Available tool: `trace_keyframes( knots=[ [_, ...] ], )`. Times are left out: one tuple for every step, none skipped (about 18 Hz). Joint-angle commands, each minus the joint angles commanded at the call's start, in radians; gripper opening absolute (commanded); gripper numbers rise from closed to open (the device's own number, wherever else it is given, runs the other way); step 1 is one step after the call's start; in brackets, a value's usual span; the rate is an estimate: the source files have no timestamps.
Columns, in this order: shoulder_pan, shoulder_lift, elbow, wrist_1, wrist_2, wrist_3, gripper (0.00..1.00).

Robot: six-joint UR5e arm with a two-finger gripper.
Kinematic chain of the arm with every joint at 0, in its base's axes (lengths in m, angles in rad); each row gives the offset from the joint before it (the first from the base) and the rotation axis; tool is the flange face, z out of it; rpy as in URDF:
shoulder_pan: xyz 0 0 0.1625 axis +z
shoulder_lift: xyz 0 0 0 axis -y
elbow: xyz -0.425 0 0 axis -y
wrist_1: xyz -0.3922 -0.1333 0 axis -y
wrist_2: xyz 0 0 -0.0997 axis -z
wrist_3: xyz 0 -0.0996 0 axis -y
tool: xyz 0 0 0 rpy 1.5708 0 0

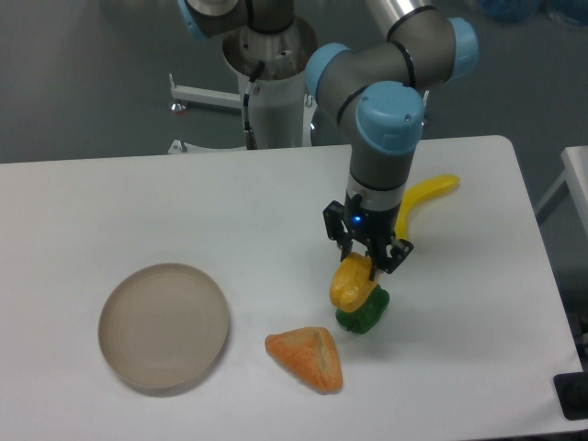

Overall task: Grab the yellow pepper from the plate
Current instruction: 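Carry the yellow pepper over toward the green pepper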

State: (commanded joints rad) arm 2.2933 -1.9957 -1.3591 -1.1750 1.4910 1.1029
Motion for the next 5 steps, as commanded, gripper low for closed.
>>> trace_keyframes(
  knots=[
    [0.0,-0.002,0.002,0.0,0.006,0.0,0.38],
    [-0.002,-0.005,0.002,0.002,0.011,0.0,0.38],
    [-0.002,-0.008,0.003,0.002,0.014,0.0,0.38],
    [-0.002,-0.008,0.008,0.003,0.017,0.0,0.38],
    [-0.002,-0.009,0.009,0.005,0.015,0.0,0.38]
  ],
)
